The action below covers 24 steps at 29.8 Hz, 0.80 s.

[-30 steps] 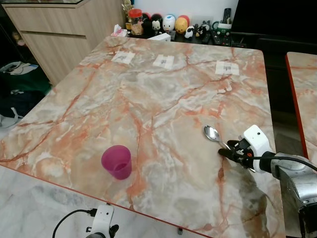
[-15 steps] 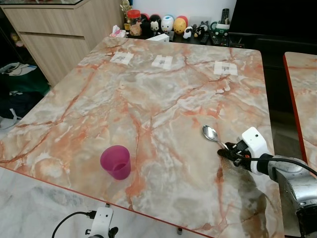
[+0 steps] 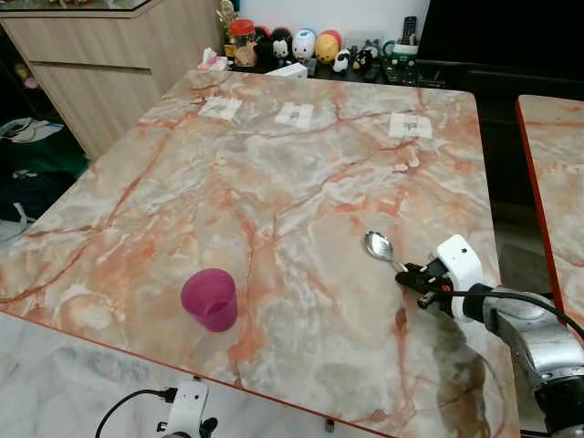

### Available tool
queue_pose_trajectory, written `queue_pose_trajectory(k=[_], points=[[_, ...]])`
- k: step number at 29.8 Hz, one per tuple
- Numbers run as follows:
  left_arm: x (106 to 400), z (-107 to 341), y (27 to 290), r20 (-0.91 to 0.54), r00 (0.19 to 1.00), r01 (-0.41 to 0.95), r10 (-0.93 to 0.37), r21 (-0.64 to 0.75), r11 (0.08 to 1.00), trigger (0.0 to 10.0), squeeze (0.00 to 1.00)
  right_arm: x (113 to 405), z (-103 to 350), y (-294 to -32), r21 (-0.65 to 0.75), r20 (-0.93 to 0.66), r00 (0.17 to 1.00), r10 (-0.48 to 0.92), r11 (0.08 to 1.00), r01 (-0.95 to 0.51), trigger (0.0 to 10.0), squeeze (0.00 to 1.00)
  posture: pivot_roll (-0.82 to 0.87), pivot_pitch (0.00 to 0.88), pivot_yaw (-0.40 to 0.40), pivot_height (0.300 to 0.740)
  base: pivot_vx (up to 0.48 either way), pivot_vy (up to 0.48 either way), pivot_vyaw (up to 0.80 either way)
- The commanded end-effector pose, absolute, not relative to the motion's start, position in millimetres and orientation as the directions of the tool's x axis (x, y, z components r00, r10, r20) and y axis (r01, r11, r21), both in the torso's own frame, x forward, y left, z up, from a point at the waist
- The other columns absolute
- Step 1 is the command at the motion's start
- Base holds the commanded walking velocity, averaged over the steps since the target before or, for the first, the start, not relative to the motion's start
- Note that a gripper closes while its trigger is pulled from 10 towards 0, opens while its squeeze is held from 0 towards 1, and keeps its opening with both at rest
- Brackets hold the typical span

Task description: Setting the table

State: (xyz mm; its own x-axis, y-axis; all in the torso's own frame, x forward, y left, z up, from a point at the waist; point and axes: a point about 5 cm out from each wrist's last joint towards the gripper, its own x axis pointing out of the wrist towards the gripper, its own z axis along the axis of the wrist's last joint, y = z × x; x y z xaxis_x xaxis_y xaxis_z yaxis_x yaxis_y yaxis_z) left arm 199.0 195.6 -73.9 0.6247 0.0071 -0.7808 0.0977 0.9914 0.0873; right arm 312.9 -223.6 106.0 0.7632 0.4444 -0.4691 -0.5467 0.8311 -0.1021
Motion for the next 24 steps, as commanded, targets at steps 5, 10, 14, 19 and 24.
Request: queue_pose_trajectory(k=[5,10,14,19,24], points=[[191,-78,196,-0.803,0.596,0.106,0.012,0.093,0.99,10.0,0.0,309,89,-214,-0.081,-0.503,0.76,0.411,0.853,-0.515,0.0,0.0,-0.14,0.139,0.07,0.74,0.0,0.0,0.0],[191,-78,198,-0.805,0.594,0.104,0.017,0.098,0.99,10.0,0.0,313,93,-204,-0.094,-0.438,0.817,0.376,0.884,-0.457,0.0,0.0,-0.14,0.139,0.066,0.74,0.0,0.0,0.0],[191,-78,199,-0.804,0.594,0.102,0.02,0.1,0.99,10.0,0.0,319,101,-201,-0.089,-0.341,0.887,0.311,0.929,-0.359,0.7,0.0,-0.15,0.136,0.062,0.74,0.0,0.0,0.0],[191,-78,199,-0.802,0.597,0.096,0.023,0.1,0.99,10.0,0.0,321,129,-189,-0.029,-0.037,0.995,0.091,0.995,-0.092,10.0,0.0,-0.14,0.13,0.059,0.74,0.0,0.0,0.0],[194,-76,201,-0.796,0.604,0.09,0.026,0.1,0.991,10.0,0.0,308,137,-176,0.027,0.077,0.997,0.026,0.999,-0.028,10.0,0.0,-0.15,0.128,0.055,0.74,0.0,0.0,0.0]])
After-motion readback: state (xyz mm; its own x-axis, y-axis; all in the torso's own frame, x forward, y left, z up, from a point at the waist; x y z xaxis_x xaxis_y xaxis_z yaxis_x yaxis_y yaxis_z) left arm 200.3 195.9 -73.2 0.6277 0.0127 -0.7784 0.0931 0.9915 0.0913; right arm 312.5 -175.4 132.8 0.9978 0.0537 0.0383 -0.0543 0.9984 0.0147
